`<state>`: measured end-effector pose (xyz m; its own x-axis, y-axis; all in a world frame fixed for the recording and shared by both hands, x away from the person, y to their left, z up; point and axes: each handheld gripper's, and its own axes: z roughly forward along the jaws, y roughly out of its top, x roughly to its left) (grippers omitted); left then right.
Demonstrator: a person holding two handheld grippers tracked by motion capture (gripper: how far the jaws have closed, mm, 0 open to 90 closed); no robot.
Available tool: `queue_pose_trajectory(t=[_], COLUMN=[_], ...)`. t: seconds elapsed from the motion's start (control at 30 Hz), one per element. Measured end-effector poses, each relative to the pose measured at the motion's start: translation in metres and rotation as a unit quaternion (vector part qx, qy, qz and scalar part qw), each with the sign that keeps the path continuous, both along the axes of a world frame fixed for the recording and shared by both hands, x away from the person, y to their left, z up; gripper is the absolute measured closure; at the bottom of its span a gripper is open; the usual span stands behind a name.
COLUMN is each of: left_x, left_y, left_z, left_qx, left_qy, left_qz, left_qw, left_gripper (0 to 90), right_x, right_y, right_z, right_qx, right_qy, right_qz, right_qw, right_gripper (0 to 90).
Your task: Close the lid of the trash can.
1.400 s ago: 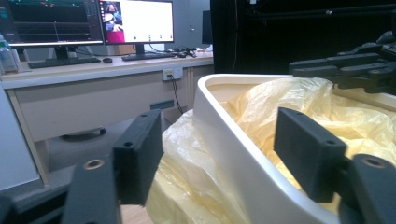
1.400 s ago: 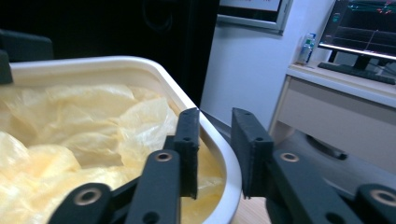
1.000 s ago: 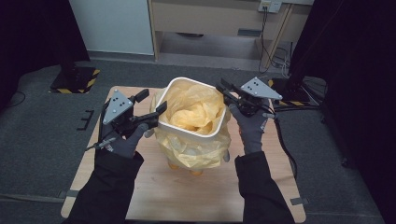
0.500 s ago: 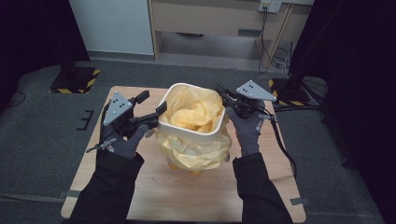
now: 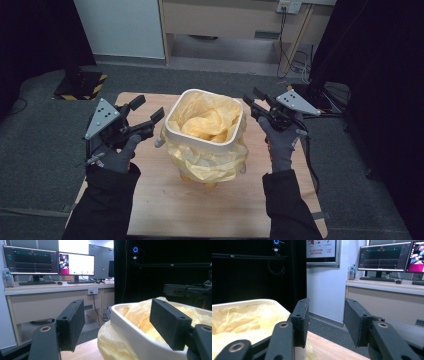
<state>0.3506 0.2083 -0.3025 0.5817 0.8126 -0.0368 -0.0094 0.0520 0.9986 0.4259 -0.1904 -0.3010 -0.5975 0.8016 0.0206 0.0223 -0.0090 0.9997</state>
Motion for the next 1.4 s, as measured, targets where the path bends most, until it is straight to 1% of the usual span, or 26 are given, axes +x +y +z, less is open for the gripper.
queue_pose_trajectory(t=[0.1,0.17,0.2,0.3,0.37,0.43,0.47,0.53,0.57,0.67,0.77,0.87,0.9,1.03,1.07,1.27,1.37,1.4], left_x=[-0.003,-0.005,-0.007,-0.01,-0.012,-0.013,-0.013,-0.014,-0.015,-0.015,-0.015,-0.016,-0.016,-0.016,-0.017,-0.019,-0.019,-0.019], left_y=[0.008,0.015,0.018,0.029,0.035,0.04,0.04,0.042,0.044,0.045,0.046,0.046,0.046,0.047,0.047,0.047,0.047,0.047], left_z=[-0.005,-0.009,-0.011,-0.017,-0.022,-0.029,-0.029,-0.036,-0.043,-0.054,-0.066,-0.077,-0.08,-0.094,-0.098,-0.119,-0.13,-0.133], left_qx=[0.003,0.005,0.005,0.014,0.011,0.016,0.016,0.021,0.029,0.038,0.047,0.056,0.062,0.074,0.075,0.095,0.108,0.111], left_qy=[0.006,0.011,0.013,0.022,0.03,0.04,0.04,0.051,0.061,0.075,0.09,0.105,0.11,0.13,0.138,0.167,0.185,0.192], left_qz=[0.003,0.005,0.006,0.015,0.02,0.023,0.023,0.025,0.025,0.027,0.027,0.028,0.028,0.028,0.026,0.022,0.019,0.017], left_qw=[1.0,0.9999,0.9999,0.9995,0.9993,0.9988,0.9988,0.9982,0.9974,0.9961,0.9945,0.9925,0.9916,0.9884,0.9872,0.981,0.9766,0.975], left_gripper=[27.6,27.6,27.6,27.5,27.5,27.5,27.5,27.5,27.3,27.2,27.0,27.0,26.8,26.6,26.6,26.5,26.1,25.9], right_x=[-0.003,-0.006,-0.008,-0.013,-0.017,-0.021,-0.021,-0.024,-0.027,-0.031,-0.033,-0.034,-0.035,-0.037,-0.038,-0.043,-0.044,-0.045], right_y=[-0.007,-0.012,-0.015,-0.024,-0.03,-0.034,-0.034,-0.037,-0.038,-0.039,-0.039,-0.041,-0.042,-0.045,-0.045,-0.049,-0.05,-0.05], right_z=[-0.004,-0.007,-0.009,-0.016,-0.02,-0.025,-0.025,-0.03,-0.036,-0.046,-0.057,-0.066,-0.069,-0.082,-0.086,-0.112,-0.125,-0.129], right_qx=[-0.001,-0.012,-0.015,-0.01,-0.006,-0.011,-0.011,-0.014,-0.015,-0.022,-0.03,-0.033,-0.035,-0.04,-0.042,-0.055,-0.067,-0.067], right_qy=[0.012,0.024,0.032,0.046,0.053,0.06,0.06,0.07,0.078,0.085,0.099,0.109,0.112,0.127,0.131,0.161,0.175,0.181], right_qz=[-0.009,-0.015,-0.013,-0.014,-0.017,-0.02,-0.02,-0.02,-0.017,-0.015,-0.016,-0.017,-0.018,-0.019,-0.02,-0.024,-0.024,-0.023], right_qw=[0.9999,0.9995,0.9993,0.9988,0.9984,0.9979,0.9979,0.9973,0.9967,0.996,0.9945,0.9933,0.993,0.991,0.9903,0.9852,0.9821,0.981], right_gripper=[49.8,48.7,48.5,47.8,47.0,45.7,45.7,44.6,44.2,44.0,43.3,42.7,42.7,42.7,42.7,42.4,42.4,42.4])
